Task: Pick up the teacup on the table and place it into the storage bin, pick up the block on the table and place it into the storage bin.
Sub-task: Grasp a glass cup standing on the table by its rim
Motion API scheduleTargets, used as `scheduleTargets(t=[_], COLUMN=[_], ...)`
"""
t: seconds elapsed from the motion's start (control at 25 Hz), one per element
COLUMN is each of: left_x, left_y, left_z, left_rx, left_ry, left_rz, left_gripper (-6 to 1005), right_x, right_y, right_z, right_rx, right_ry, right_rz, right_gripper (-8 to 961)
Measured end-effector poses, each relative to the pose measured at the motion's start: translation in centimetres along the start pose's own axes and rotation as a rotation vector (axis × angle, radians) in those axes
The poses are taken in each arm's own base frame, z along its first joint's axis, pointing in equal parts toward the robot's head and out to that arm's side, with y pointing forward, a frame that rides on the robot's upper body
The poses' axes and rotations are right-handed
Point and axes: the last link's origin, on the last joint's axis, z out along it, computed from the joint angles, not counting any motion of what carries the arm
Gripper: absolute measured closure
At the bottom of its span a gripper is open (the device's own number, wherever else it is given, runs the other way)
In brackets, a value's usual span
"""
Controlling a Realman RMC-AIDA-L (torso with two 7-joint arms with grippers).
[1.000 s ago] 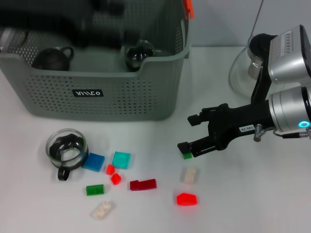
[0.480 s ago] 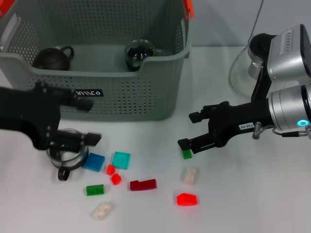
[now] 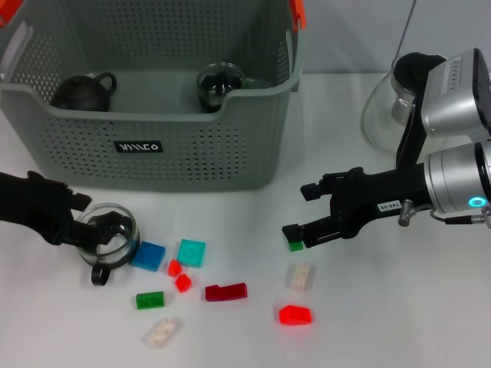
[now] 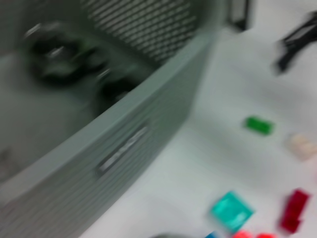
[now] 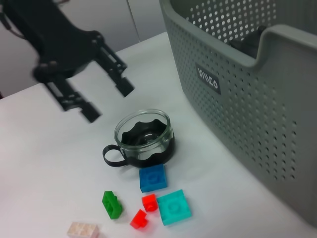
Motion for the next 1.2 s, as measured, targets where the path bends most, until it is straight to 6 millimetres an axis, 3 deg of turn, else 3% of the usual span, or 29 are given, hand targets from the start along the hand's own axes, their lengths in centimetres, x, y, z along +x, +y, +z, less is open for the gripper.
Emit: scheduleTargets(t=[0.44, 0.88, 1.2], left_x=[0.6, 1.5, 1.5], left_y=[-2.6, -2.2, -2.4], left_z=[1.9, 5.1, 5.7], left_rx=[0.137, 0.182, 0.180], left_ry=[-0.134, -0.211, -0.218], left_rz=[-0.175, -0.145, -0.143], left_gripper=[263, 262, 262], right_x=[0.5, 1.0, 0.8], right_y=[-0.2, -0.5, -0.6], right_z=[0.1, 0.2, 0.2], right_rx=[0.006, 0.018, 0.023], right_ry=[0.016, 0.025, 0.024], right_rz=[0.004, 0.012, 0.017], right_gripper=[12, 12, 12])
